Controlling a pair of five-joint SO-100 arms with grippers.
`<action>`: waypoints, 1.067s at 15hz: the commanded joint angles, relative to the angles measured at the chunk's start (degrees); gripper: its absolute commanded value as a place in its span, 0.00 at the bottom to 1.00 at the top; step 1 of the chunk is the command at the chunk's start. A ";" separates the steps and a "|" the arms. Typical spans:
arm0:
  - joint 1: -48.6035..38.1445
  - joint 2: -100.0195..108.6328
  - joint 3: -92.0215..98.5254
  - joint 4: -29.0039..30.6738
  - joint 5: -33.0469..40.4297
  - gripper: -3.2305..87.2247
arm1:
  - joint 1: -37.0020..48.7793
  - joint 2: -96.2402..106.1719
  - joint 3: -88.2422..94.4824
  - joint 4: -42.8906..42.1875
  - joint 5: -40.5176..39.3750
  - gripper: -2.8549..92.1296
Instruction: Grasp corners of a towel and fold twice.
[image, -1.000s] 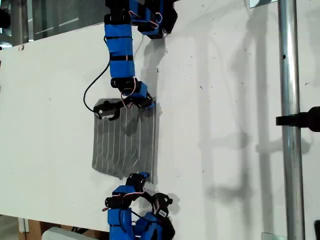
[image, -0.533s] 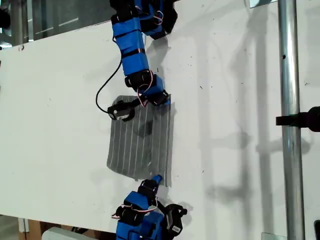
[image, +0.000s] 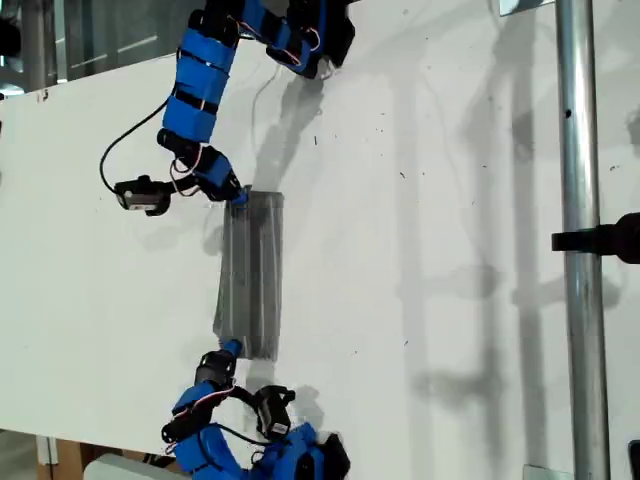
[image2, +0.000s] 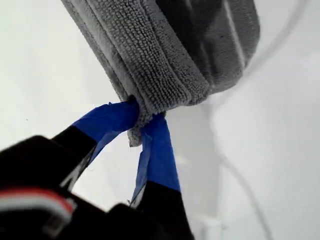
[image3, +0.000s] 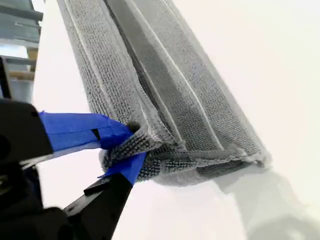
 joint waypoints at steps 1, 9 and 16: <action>-6.50 -7.29 -11.51 -0.09 5.27 0.00 | 6.59 3.69 -4.66 -0.09 -5.19 0.03; -9.58 -11.43 -9.23 -3.25 6.33 0.00 | 1.05 6.24 0.70 -2.11 -3.60 0.03; -7.03 -12.04 2.90 -10.55 1.93 0.00 | -0.44 -5.80 6.42 -9.93 0.88 0.03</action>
